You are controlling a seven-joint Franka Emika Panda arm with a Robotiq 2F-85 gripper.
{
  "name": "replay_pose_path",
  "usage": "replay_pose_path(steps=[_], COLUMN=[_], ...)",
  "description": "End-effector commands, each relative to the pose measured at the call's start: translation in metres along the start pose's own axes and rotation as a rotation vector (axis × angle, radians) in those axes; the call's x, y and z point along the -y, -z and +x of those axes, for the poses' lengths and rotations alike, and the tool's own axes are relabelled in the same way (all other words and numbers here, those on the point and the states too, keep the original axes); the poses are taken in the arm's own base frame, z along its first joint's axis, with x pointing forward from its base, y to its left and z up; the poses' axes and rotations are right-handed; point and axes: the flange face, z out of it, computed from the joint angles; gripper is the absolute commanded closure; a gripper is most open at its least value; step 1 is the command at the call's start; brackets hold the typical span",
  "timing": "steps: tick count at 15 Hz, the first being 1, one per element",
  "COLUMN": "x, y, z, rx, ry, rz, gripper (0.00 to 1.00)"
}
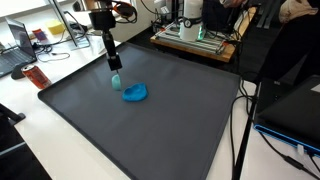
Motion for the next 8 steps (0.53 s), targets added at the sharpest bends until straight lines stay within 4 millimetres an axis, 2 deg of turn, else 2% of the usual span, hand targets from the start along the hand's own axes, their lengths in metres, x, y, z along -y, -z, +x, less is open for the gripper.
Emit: replay_pose_path(steps=[1,3,4,8], x=[-0.0092,-0.0090,-0.0061,-0.0070], y=[0.0015,0.0014,-0.0044,-0.0063], z=[0.0092,0.0131,0.0050,0.0090], rx=[0.049,0.052,0.022,0.026], ry=[0.033,0.006,-0.006,-0.020], rz=[0.064,0.096,0.053,0.078], gripper=[0.78,0.78,0.53,0.53])
